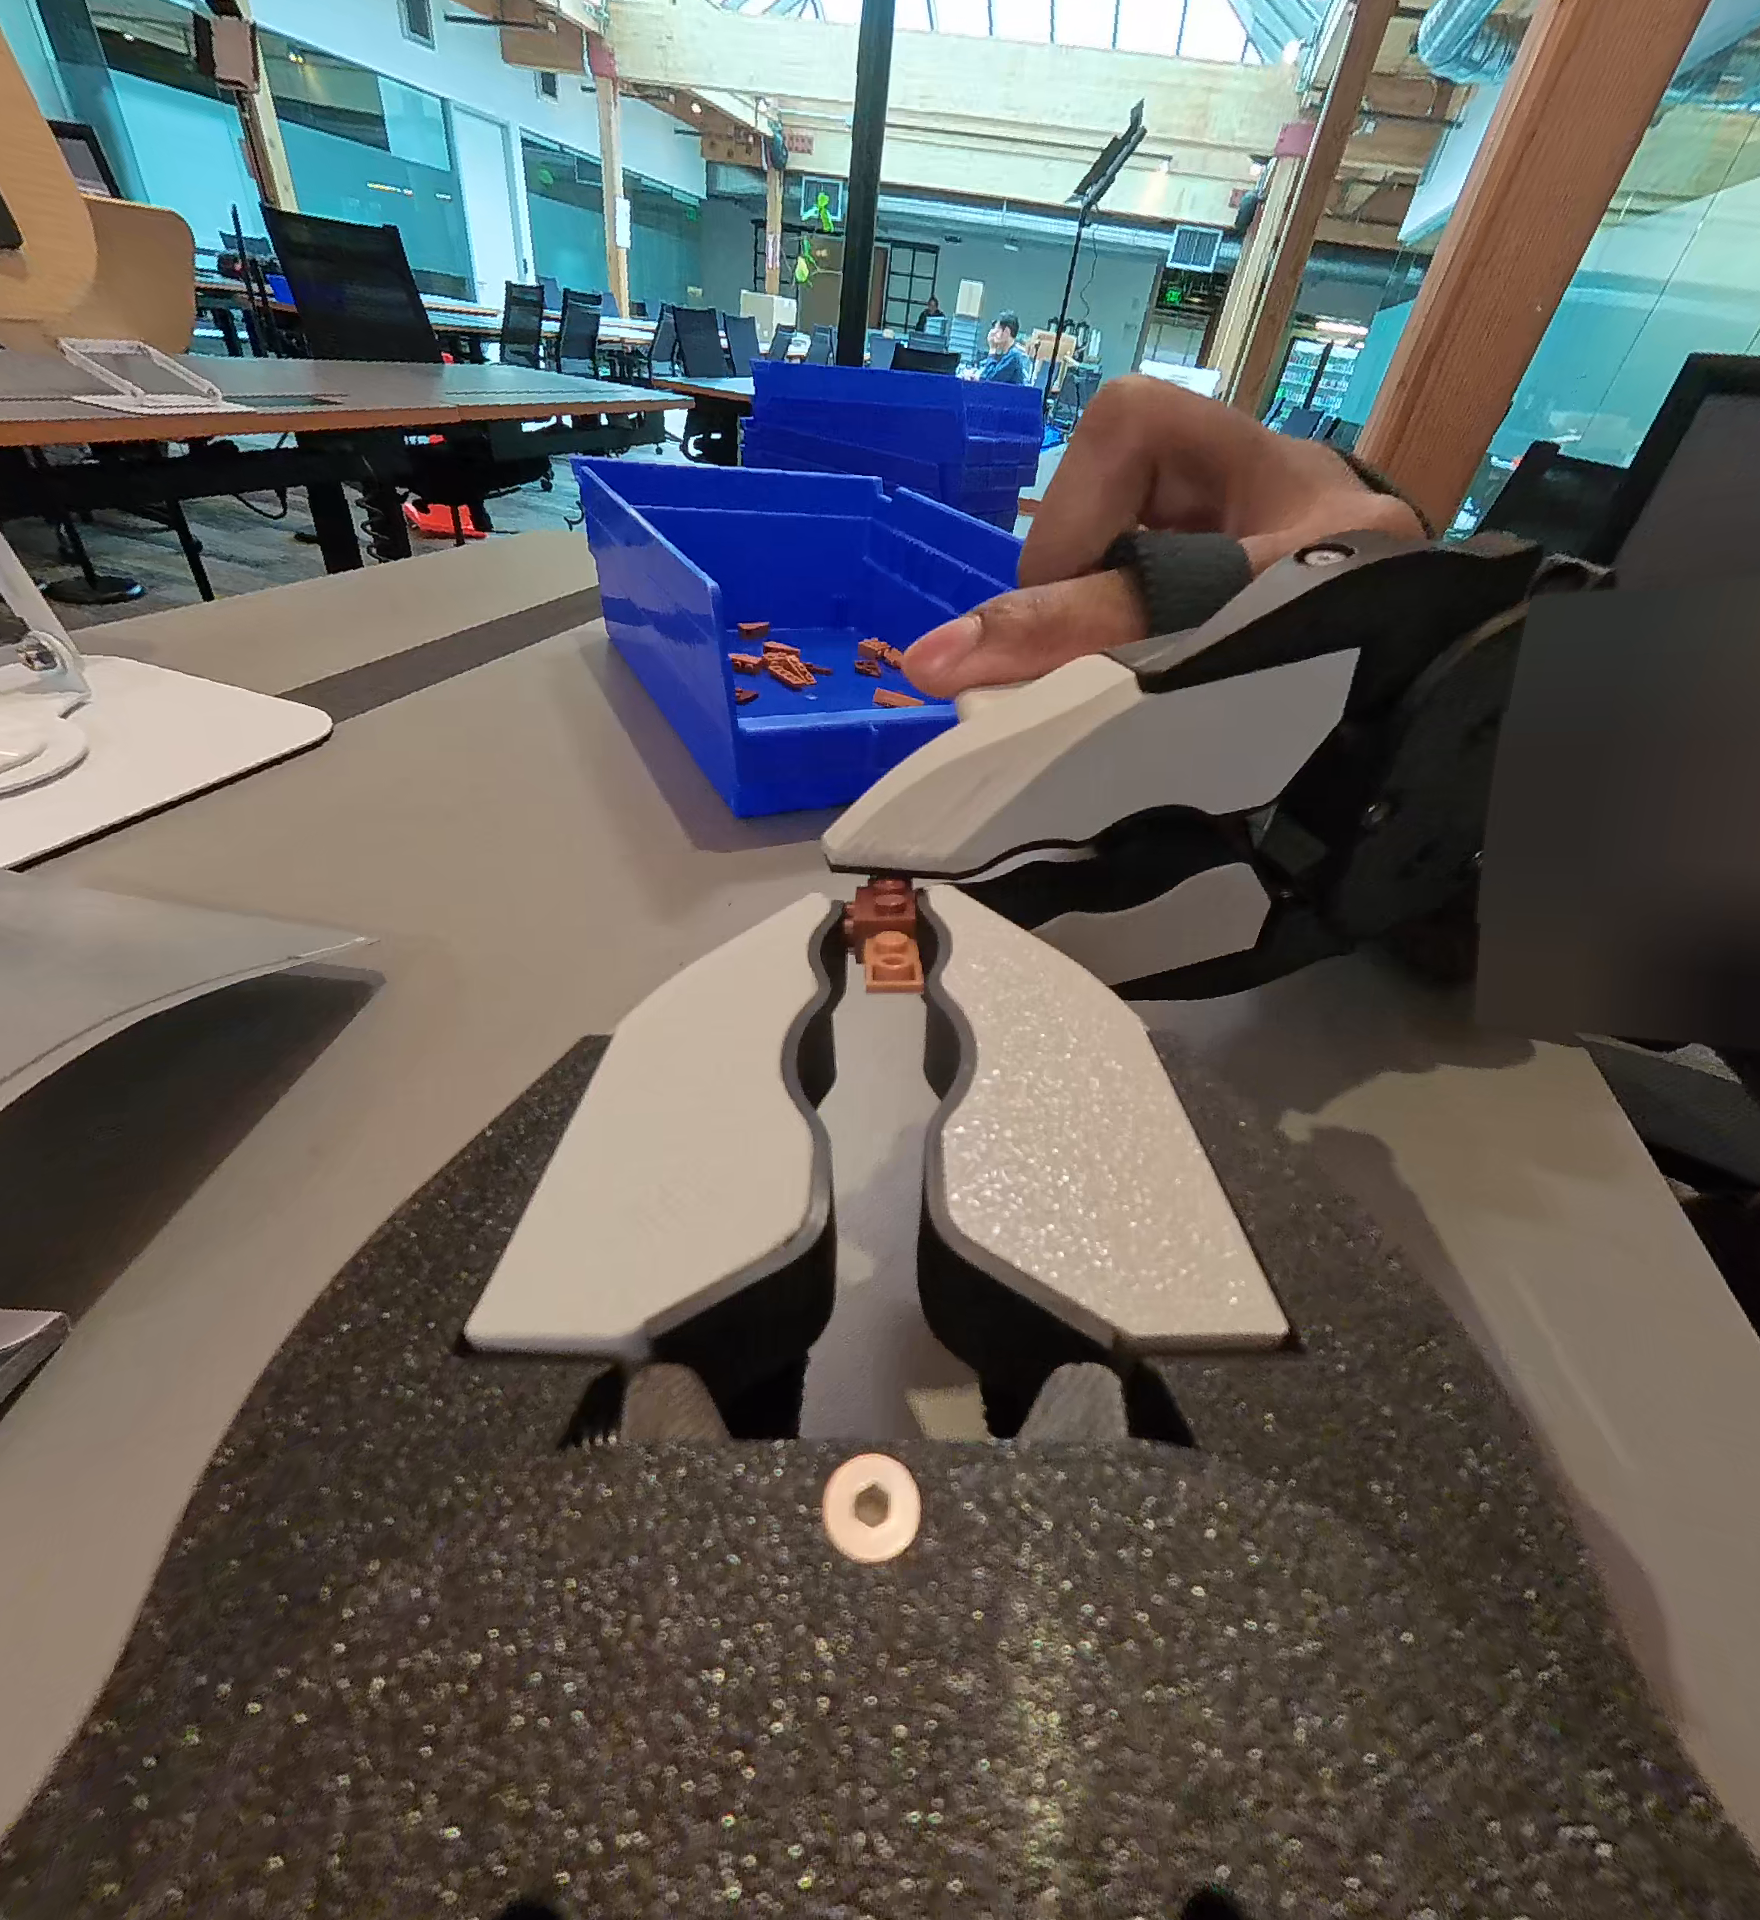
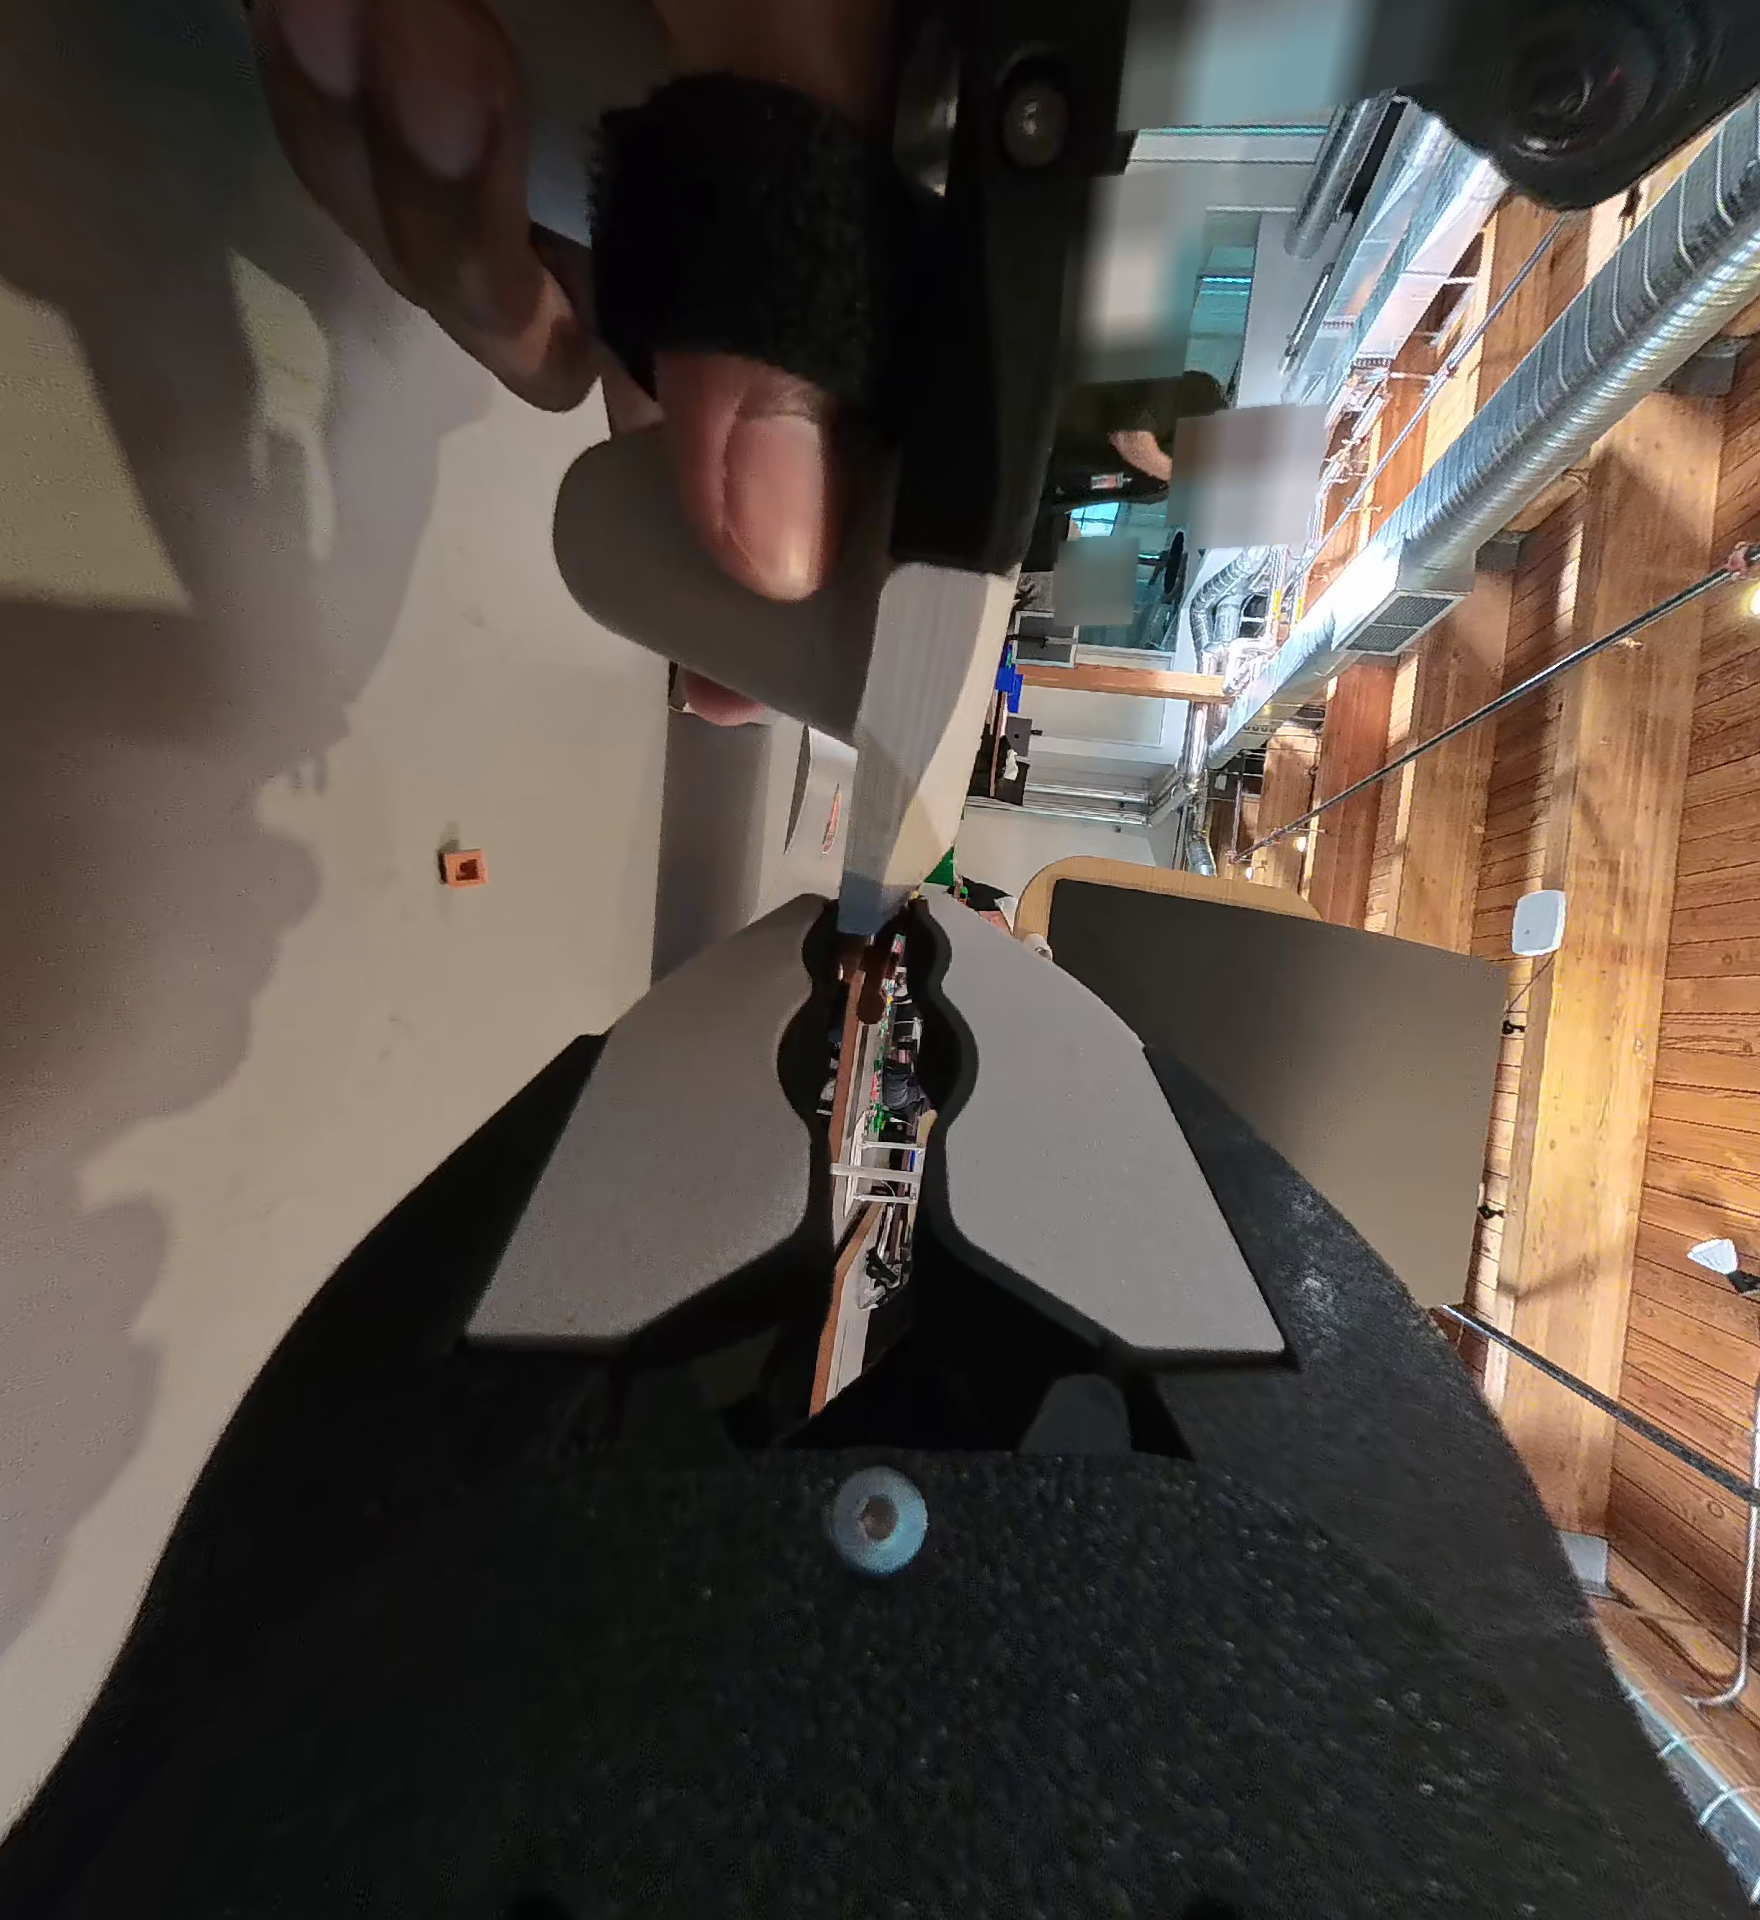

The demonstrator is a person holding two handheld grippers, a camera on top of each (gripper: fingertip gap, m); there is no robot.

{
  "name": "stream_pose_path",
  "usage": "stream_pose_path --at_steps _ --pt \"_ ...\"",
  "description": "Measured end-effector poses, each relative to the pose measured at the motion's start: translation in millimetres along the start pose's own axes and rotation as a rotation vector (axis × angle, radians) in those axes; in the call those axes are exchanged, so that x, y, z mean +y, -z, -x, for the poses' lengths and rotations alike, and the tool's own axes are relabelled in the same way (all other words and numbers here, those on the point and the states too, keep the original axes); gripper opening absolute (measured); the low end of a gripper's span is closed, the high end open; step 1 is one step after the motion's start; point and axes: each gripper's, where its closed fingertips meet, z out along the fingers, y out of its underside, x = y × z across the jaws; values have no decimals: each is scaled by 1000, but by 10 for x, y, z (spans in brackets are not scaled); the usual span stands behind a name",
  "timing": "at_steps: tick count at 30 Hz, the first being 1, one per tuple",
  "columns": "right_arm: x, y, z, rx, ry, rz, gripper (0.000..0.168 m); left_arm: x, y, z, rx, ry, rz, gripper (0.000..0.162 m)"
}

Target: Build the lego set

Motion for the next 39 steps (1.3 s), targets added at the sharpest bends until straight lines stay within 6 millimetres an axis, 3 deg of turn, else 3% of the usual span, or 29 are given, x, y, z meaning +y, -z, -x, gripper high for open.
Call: stream_pose_path --at_steps 14,15,17,20,28,32,39 --pt "-19 -11 -46 24 -61 -18 11 -50 15 3 7 -2 -41 12" --pt "-9 -19 -67 35 -84 -14 15 -57 25 16 2 -3 -44 12" --pt "34 -25 -82 19 -131 -5 37 -72 46 43 -3 14 -59 12" --pt "101 -25 -82 2 -175 -5 45 -84 61 63 8 46 -70 12" --pt "40 -41 -11 1 -116 -15 31 -28 20 -7 48 46 -41 12" --pt "11 -34 -14 19 -89 -23 12 -33 17 -20 64 73 -51 12" --pt "30 -28 7 -5 -79 -24 11 -13 2 -26 66 89 -44 12"
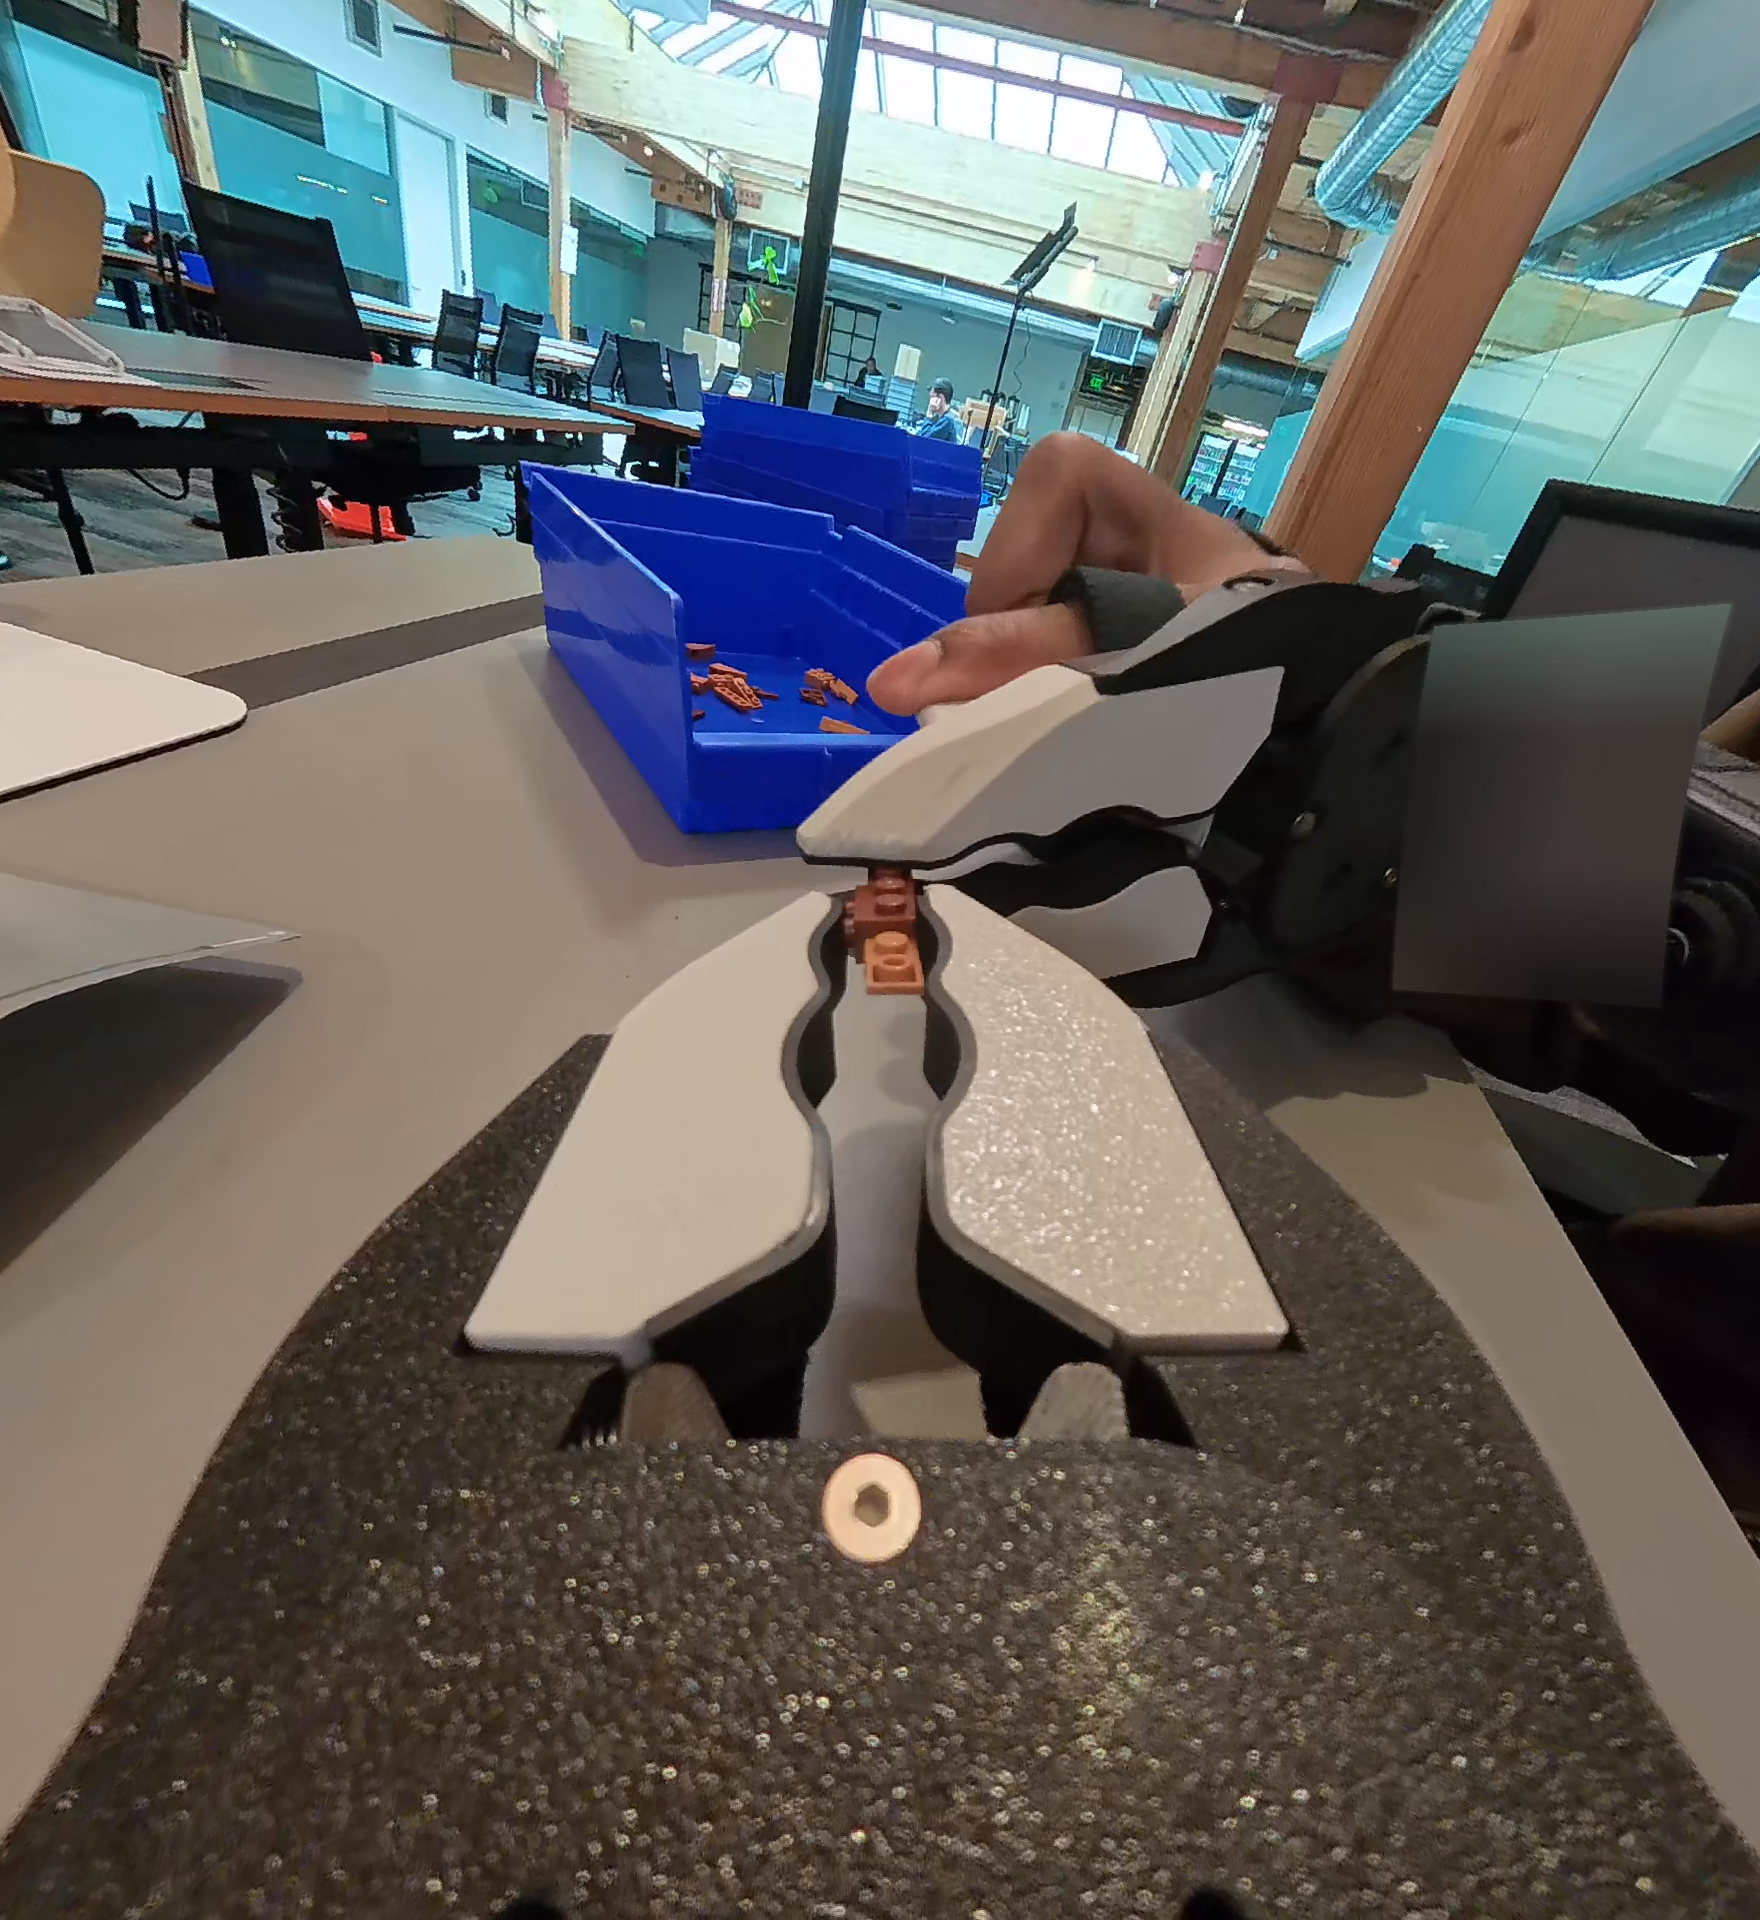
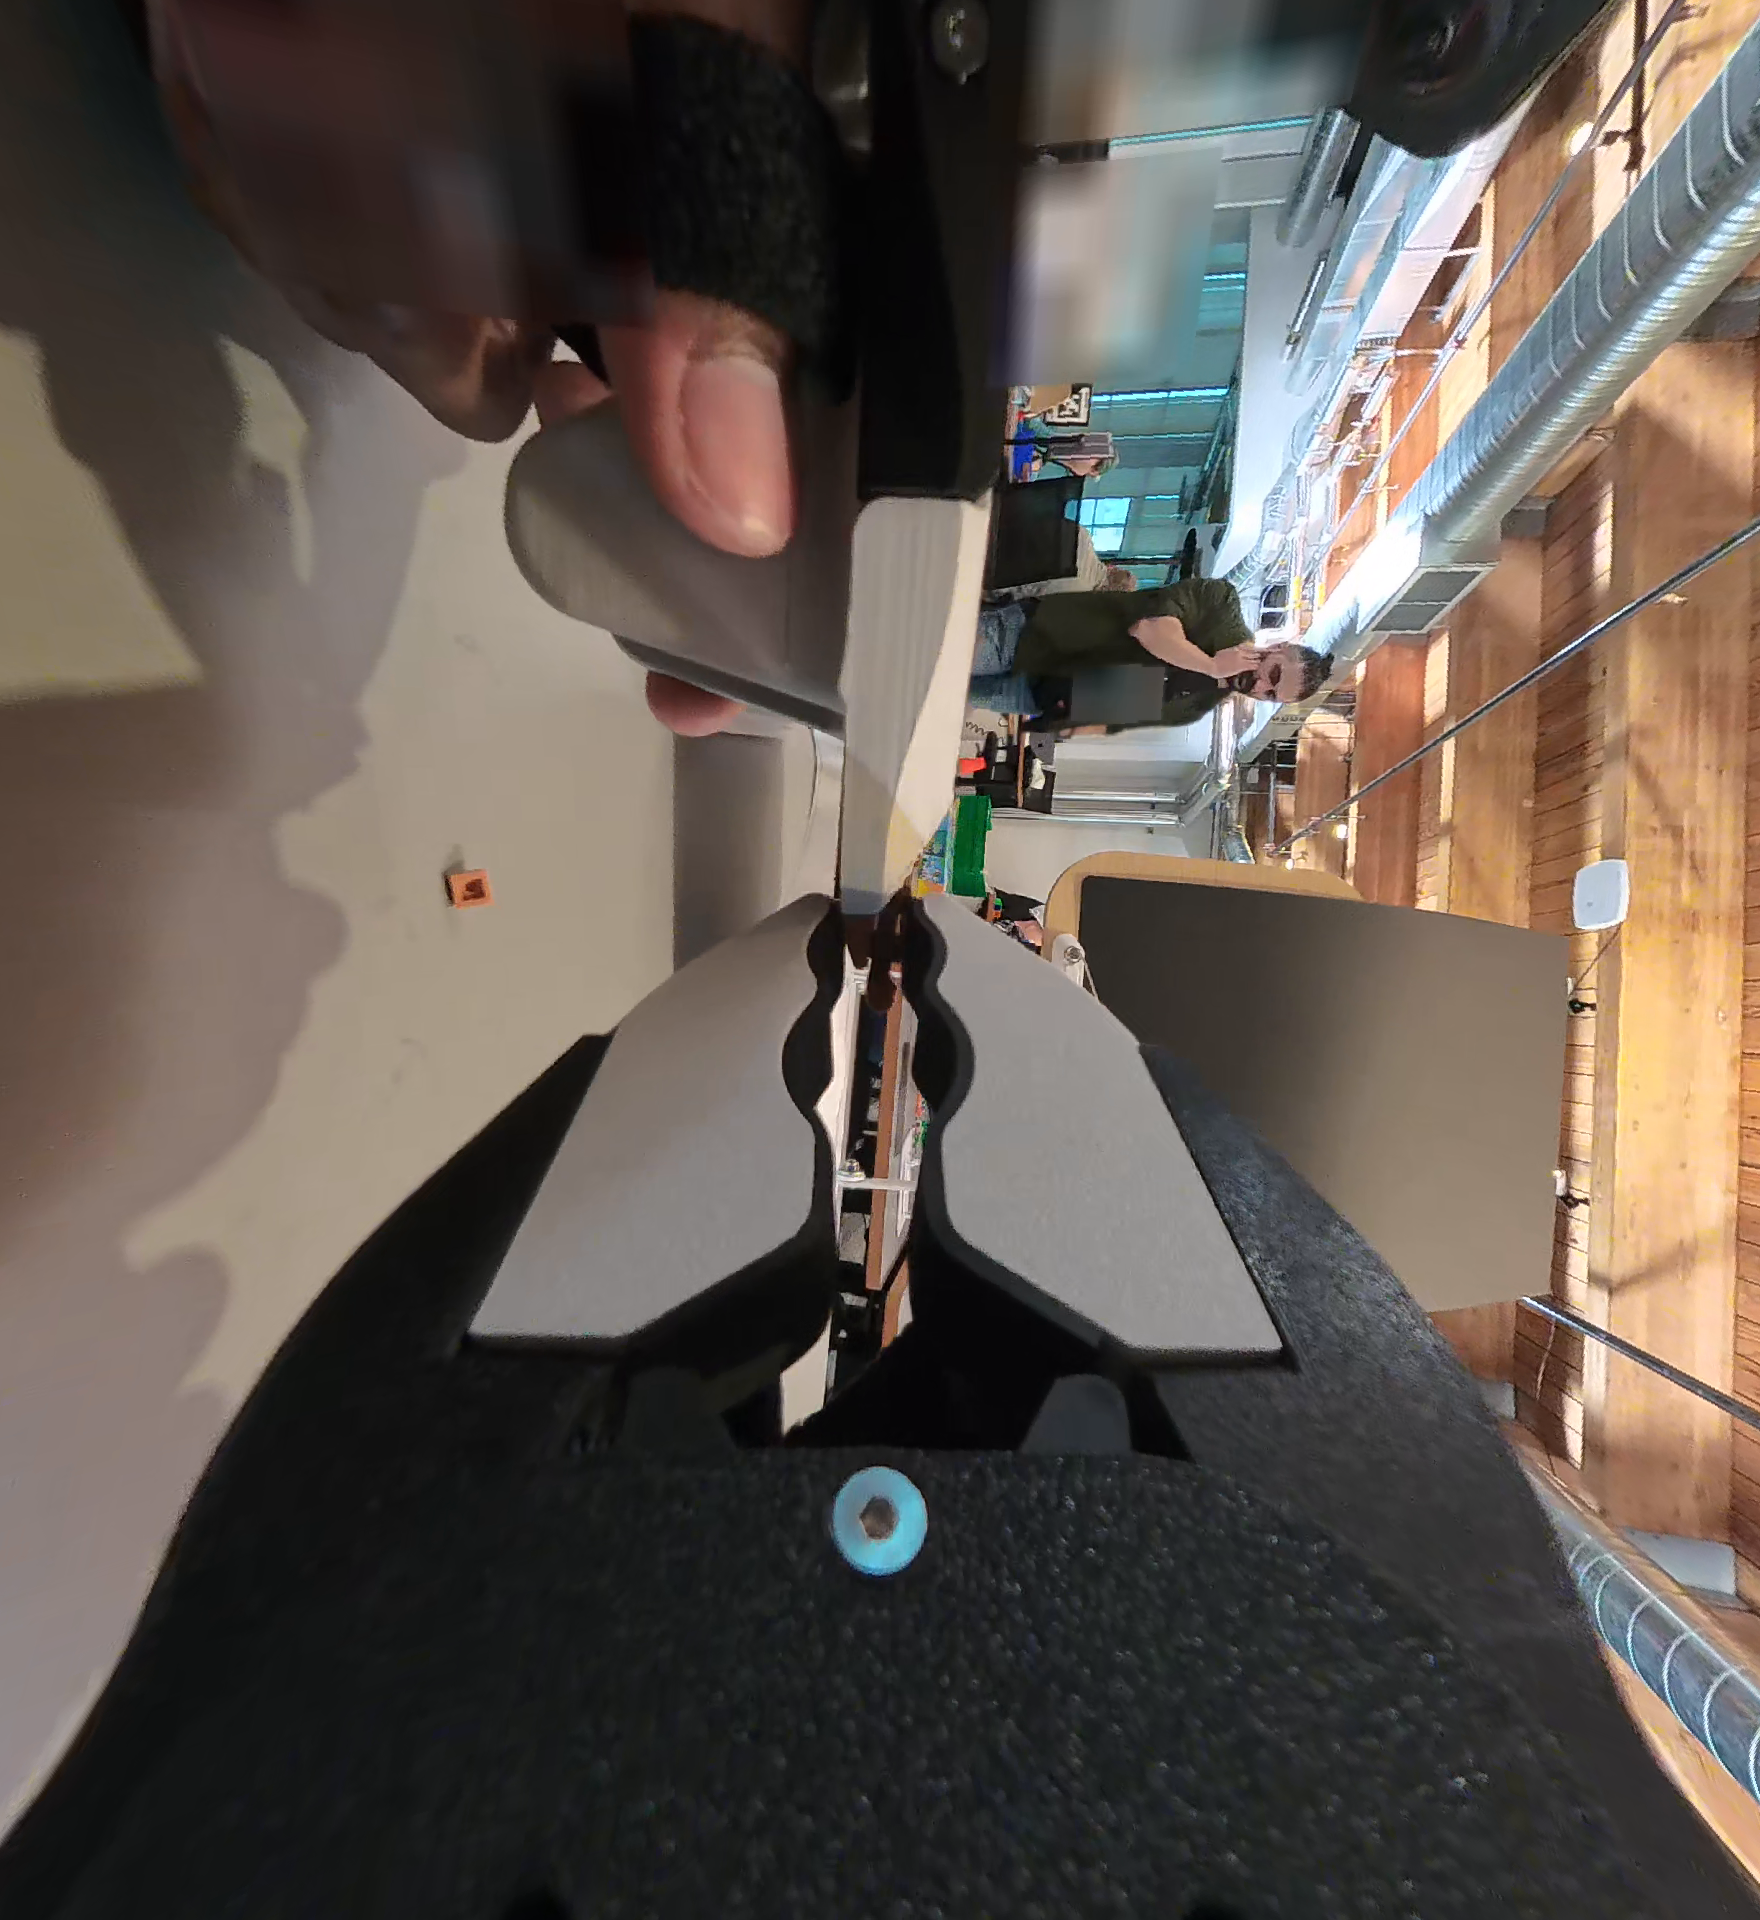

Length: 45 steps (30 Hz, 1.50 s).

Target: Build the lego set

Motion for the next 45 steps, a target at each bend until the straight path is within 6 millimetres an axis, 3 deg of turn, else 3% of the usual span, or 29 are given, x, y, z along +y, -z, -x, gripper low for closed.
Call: stream_pose_path --at_steps 8,12,15,18,25,30,45 --pt "16 -37 24 2 -9 22 11 23 -2 46 -11 21 9 12" --pt "57 -31 20 -23 -94 -1 45 -20 37 84 -24 22 -13 12" --pt "28 -6 36 -50 -190 -78 50 -39 53 75 -6 17 -25 12" --pt "2 29 31 -42 -231 -144 46 -4 38 39 18 -3 -7 12" --pt "-40 74 66 16 -142 -192 37 61 -3 -53 56 -50 27 12" --pt "-90 97 80 55 -78 -213 11 80 -10 -75 73 -47 41 12" --pt "-26 74 26 116 -71 -177 11 149 4 10 32 -42 98 21"
